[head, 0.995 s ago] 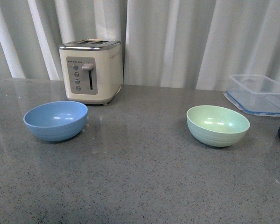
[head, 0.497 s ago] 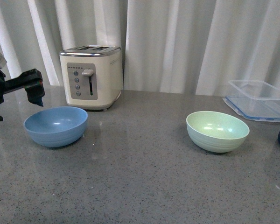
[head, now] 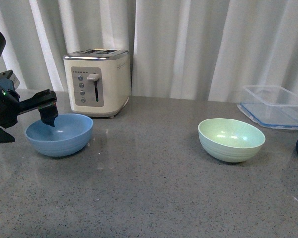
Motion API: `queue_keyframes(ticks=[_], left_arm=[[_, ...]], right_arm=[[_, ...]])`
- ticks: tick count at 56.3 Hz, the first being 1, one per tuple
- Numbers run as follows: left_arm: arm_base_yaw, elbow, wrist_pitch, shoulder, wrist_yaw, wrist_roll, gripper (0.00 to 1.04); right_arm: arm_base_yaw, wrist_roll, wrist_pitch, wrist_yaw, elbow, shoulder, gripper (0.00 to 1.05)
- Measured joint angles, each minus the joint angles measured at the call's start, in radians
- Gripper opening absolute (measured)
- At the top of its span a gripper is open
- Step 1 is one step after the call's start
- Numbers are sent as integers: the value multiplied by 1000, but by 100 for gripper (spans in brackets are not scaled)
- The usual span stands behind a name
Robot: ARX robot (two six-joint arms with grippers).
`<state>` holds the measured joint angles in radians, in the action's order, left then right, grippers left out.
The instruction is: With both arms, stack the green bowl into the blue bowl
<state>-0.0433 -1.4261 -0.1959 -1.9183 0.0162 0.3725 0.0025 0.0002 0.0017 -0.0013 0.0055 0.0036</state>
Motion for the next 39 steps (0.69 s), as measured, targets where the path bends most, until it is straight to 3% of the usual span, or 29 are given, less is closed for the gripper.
queue_keyframes(ticks=[18, 26, 39], left_arm=[[4, 0, 2, -4, -1, 0, 31], [7, 3, 2, -3, -3, 0, 4], [34, 26, 2, 40, -11, 5, 4]], right_arm=[[0, 0, 0, 0, 0, 0, 95], [0, 0, 0, 0, 0, 0, 95], [0, 0, 0, 0, 0, 0, 95]])
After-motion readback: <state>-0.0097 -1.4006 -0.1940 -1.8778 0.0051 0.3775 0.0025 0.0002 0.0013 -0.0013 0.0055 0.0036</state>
